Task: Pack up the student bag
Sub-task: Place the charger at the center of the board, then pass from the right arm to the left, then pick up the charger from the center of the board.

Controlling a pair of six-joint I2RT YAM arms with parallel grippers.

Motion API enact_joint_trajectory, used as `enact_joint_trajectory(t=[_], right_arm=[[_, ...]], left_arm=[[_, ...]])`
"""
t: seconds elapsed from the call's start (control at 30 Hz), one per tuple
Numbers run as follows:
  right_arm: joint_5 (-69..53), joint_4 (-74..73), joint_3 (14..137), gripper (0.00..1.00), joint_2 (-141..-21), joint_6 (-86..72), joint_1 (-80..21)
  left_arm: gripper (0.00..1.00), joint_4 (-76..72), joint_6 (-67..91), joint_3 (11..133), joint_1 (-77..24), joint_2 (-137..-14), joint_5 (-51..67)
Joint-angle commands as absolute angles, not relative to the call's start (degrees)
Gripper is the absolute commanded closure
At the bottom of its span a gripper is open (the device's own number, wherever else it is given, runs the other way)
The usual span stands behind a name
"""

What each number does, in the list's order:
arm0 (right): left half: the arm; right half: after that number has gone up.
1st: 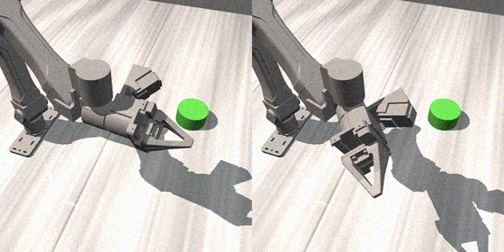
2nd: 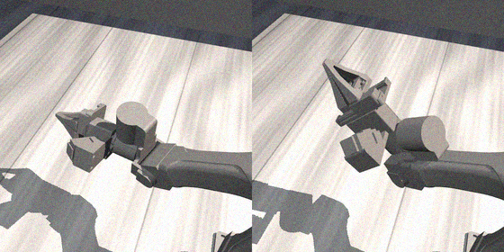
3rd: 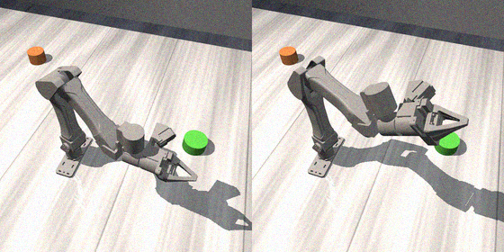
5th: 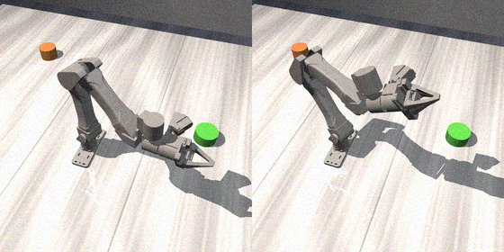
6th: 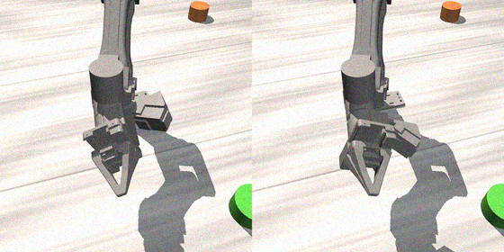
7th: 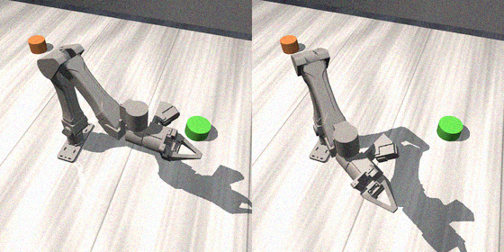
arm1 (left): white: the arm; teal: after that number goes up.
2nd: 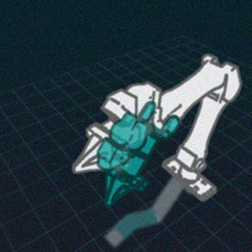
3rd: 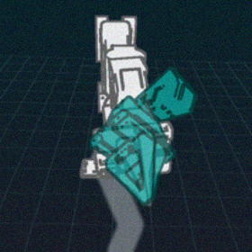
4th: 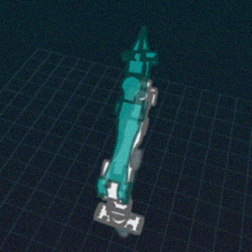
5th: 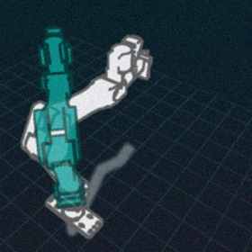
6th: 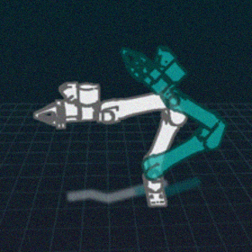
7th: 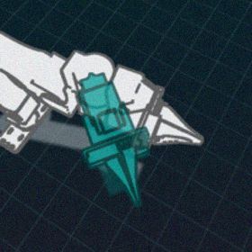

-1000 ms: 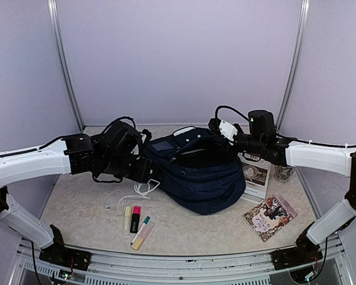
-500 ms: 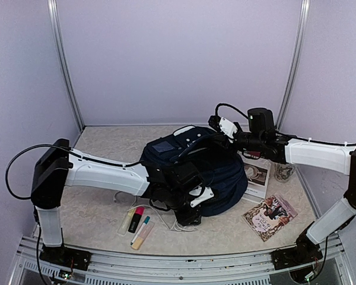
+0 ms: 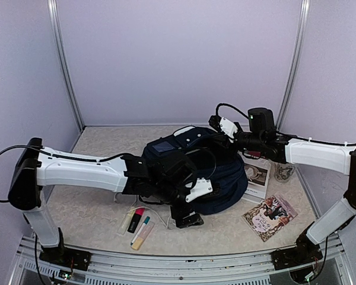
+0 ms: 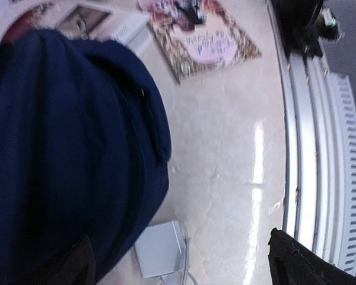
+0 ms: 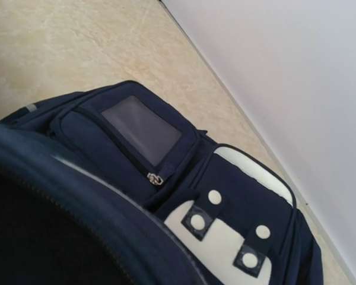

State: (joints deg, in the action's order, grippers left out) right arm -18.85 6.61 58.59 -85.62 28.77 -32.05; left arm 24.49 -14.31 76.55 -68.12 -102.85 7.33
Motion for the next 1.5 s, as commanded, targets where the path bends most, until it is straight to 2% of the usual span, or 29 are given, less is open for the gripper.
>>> enact_joint_trajectory(t=[0.0,0.07,0.17,0.3,0.37,0.53,0.67,0.7,0.73,0.77,0.8,0.83,0.87,0.9,0.93,0.97,1.07,1.2,1.33,1.47], right_arm=[[-20.54,8.11,61.6,1.0,-85.74,27.15,-31.47],[-20.69,7.68,61.82,1.0,-85.57,27.37,-31.48],[-21.64,7.04,62.0,1.0,-85.16,27.77,-31.46],[-24.27,7.63,61.66,1.0,-84.32,27.43,-31.46],[-24.84,7.59,61.74,1.0,-84.2,27.17,-31.46],[-24.66,6.2,62.62,1.0,-84.2,26.78,-31.46],[-26.31,6.35,62.45,1.0,-83.77,26.29,-31.46],[-26.62,6.27,62.53,1.0,-83.72,26.2,-31.46],[-26.85,6.06,62.81,1.0,-83.68,26.12,-31.46],[-26.97,5.83,63.03,1.0,-83.56,25.85,-31.42],[-26.85,5.49,63.35,0.98,-83.46,25.35,-31.46],[-26.54,5.0,63.75,0.77,-83.18,24.8,-31.46],[-26.21,4.34,64.02,0.56,-82.82,24.22,-31.46],[-25.86,3.72,64.33,0.34,-82.21,23.65,-31.46],[-25.35,3.27,64.29,0.06,-81.42,22.65,-31.46],[-25.06,3.15,63.88,0.01,-80.14,21.71,-31.46],[-29.12,3.29,61.16,0.0,-75.25,20.67,-31.49],[-46.73,-2.0,58.68,0.0,-70.67,24.64,-33.91],[-37.37,-9.41,55.84,0.0,-73.14,36.37,-48.12],[-33.77,-19.92,60.98,0.03,-82.94,39.63,-53.72]], left_arm=[[0.01,14.65,-14.71,74.44,-67.13,-95.4,12.52],[0.01,11.38,-14.41,73.55,-66.1,-92.88,13.27],[0.02,4.83,-9.07,74.33,-62.26,-91.35,6.89],[0.16,-1.77,0.35,76.37,-54.14,-93.96,0.74],[0.16,-2.54,-0.82,77.61,-53.01,-96.72,-4.09],[0.09,1.03,-7.53,83.99,-53.08,-105.81,-13.51],[0.16,1.21,-7.28,84.79,-51.78,-107.73,-12.45],[0.24,0.34,-7.15,84.06,-51.69,-107.49,-12.65],[0.37,-0.13,-6.98,83.67,-51.62,-107.23,-12.89],[0.53,-0.3,-6.74,83.52,-51.59,-106.84,-12.88],[0.74,-0.33,-6.35,83.31,-51.56,-106.38,-12.67],[0.9,-0.71,-5.88,82.84,-51.59,-105.76,-12.49],[1.0,-1.34,-5.47,82.02,-51.55,-105.07,-12.14],[1.0,-2.38,-5.11,80.94,-51.59,-104.33,-11.6],[1.0,-3.29,-4.76,79.92,-51.53,-103.82,-11.16],[1.0,-3.97,-4.43,79.23,-51.46,-103.48,-10.8],[1.0,-3.34,-2.29,79.62,-50.74,-103.61,-10.72],[1.0,-3.88,0.28,80.51,-48.6,-103.63,-7.03],[1.0,-5.52,-0.04,80.97,-47.2,-103.94,-4.88],[1.0,-6.53,-0.15,81.32,-46.52,-104.35,-2.34]])
